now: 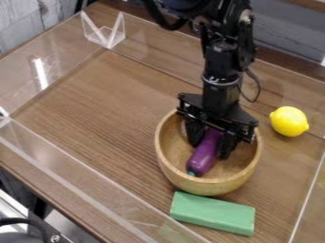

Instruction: Remove the purple eggplant from inside the brown bowl and put it on the table

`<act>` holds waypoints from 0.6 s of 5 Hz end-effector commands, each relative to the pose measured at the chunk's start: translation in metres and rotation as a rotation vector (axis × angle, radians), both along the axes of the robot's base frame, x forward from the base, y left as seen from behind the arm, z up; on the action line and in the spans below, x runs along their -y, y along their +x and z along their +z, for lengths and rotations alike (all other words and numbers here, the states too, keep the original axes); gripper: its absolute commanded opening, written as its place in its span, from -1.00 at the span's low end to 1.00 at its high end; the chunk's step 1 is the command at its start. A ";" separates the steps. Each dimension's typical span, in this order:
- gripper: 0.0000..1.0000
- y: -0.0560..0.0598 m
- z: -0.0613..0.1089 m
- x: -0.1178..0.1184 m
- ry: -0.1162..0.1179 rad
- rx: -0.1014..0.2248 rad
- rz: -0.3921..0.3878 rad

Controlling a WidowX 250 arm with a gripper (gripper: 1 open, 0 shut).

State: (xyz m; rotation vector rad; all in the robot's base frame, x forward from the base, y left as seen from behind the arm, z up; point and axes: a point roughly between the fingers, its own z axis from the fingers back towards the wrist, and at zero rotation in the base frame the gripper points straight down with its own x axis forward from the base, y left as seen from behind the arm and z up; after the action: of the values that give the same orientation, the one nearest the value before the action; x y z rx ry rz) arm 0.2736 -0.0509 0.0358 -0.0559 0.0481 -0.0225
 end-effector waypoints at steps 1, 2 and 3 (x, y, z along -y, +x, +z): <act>-1.00 0.010 0.014 -0.002 -0.010 0.053 0.009; -1.00 0.009 0.016 -0.004 -0.013 0.051 0.015; -1.00 0.008 0.019 -0.006 -0.015 0.050 0.021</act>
State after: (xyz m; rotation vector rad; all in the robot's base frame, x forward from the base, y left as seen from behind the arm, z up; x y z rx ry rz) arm 0.2709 -0.0459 0.0357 -0.0598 0.0691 -0.0086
